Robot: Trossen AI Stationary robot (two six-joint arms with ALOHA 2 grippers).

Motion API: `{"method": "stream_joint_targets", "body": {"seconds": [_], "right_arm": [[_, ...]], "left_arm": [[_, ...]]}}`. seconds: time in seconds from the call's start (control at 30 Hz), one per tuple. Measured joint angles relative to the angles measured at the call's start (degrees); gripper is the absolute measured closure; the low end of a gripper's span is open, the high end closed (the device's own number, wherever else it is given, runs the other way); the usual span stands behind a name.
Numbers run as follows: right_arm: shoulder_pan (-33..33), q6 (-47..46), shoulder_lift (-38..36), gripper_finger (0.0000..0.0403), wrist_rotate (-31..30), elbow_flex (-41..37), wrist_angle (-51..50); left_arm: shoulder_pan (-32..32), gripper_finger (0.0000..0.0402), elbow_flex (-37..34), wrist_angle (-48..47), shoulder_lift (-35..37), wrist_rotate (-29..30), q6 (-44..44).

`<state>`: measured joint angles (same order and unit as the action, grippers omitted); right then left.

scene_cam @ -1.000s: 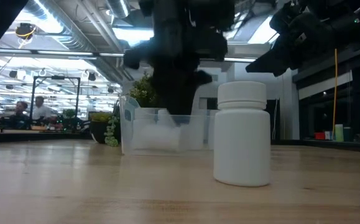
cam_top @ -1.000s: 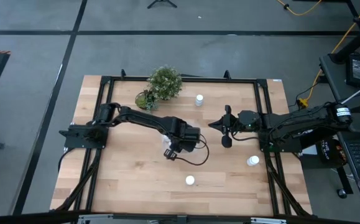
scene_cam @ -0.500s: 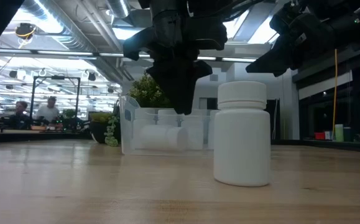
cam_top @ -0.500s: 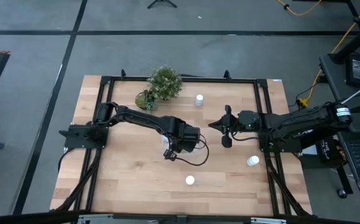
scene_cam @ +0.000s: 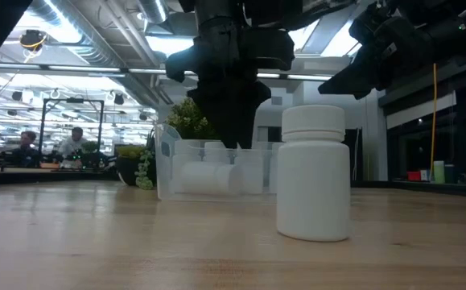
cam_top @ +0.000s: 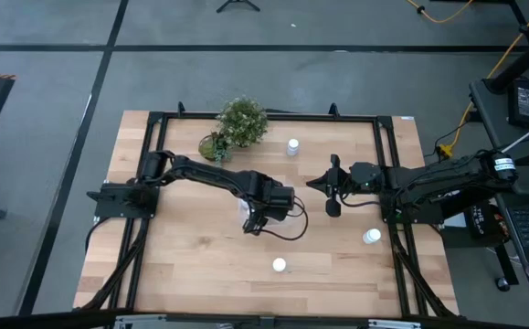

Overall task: Pick and place pill bottles into a basket
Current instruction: Put the pill bottle into the bin

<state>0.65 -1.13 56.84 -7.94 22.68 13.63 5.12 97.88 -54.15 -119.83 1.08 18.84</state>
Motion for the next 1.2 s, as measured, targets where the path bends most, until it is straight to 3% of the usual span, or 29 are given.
{"method": "stream_joint_targets", "body": {"seconds": [1.2], "right_arm": [[0.01,0.0,0.04,0.0391,0.0,0.0,-0.33]], "left_arm": [[0.38,0.0204,-0.02,-0.08,-5.77,1.14,2.96]]}}
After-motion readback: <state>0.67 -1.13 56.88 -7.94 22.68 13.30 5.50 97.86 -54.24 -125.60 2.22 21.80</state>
